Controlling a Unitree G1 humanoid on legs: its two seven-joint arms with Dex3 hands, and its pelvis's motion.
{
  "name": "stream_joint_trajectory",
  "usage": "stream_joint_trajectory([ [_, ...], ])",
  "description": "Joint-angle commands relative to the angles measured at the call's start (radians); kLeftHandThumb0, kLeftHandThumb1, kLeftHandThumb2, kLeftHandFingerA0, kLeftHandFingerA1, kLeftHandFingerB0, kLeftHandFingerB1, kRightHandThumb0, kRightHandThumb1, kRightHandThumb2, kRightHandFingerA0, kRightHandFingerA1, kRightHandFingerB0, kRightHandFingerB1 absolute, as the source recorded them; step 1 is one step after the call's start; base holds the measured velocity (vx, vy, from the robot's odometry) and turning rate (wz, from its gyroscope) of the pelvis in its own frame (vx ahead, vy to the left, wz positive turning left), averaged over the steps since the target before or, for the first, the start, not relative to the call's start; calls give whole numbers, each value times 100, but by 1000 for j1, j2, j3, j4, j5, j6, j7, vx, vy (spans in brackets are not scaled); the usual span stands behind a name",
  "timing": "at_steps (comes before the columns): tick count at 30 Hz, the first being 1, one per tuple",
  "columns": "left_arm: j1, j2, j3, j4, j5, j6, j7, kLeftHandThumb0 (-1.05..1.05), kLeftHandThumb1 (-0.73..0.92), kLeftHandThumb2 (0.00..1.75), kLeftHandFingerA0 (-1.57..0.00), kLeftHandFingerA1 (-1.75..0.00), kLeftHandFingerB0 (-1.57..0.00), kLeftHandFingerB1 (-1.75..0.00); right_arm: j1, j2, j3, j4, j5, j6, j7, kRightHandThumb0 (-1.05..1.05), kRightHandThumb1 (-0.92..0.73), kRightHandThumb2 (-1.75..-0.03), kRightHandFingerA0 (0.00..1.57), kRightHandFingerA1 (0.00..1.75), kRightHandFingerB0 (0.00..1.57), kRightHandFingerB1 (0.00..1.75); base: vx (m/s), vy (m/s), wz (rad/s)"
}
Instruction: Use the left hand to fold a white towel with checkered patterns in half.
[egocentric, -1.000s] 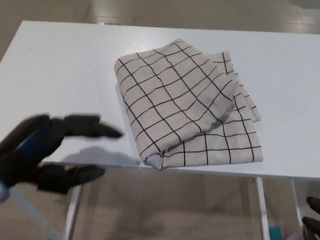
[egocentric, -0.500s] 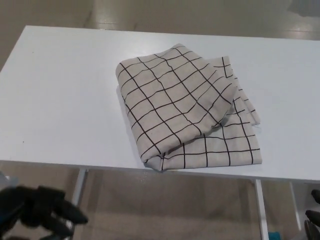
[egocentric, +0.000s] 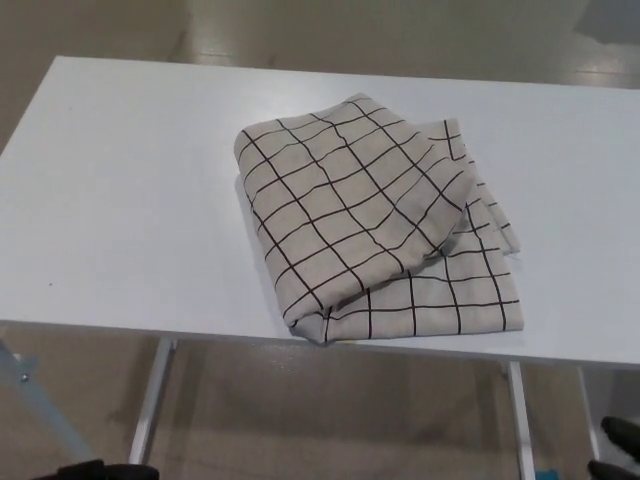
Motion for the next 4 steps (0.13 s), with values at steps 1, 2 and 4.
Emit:
stream_joint_trajectory([
  [1, -76, -60, -79, 244, 234, -193, 339, -17, 51, 59, -53, -43, -51, -40, 35, 4, 35, 127, -19, -43, 12, -30, -66, -59, 49, 64, 53, 59, 0, 0, 0],
  [2, -77, -61, -92, 260, 261, -214, 376, -17, 51, 59, -53, -43, -51, -40, 36, 2, 40, 144, -21, -45, 16, -30, -66, -59, 49, 64, 53, 59, 0, 0, 0],
  [4, -77, -57, -115, 283, 302, -246, 430, -14, 55, 59, -55, -43, -52, -39, 34, 2, 47, 165, -17, -38, 24, -29, -68, -60, 50, 65, 53, 59, 0, 0, 0],
])
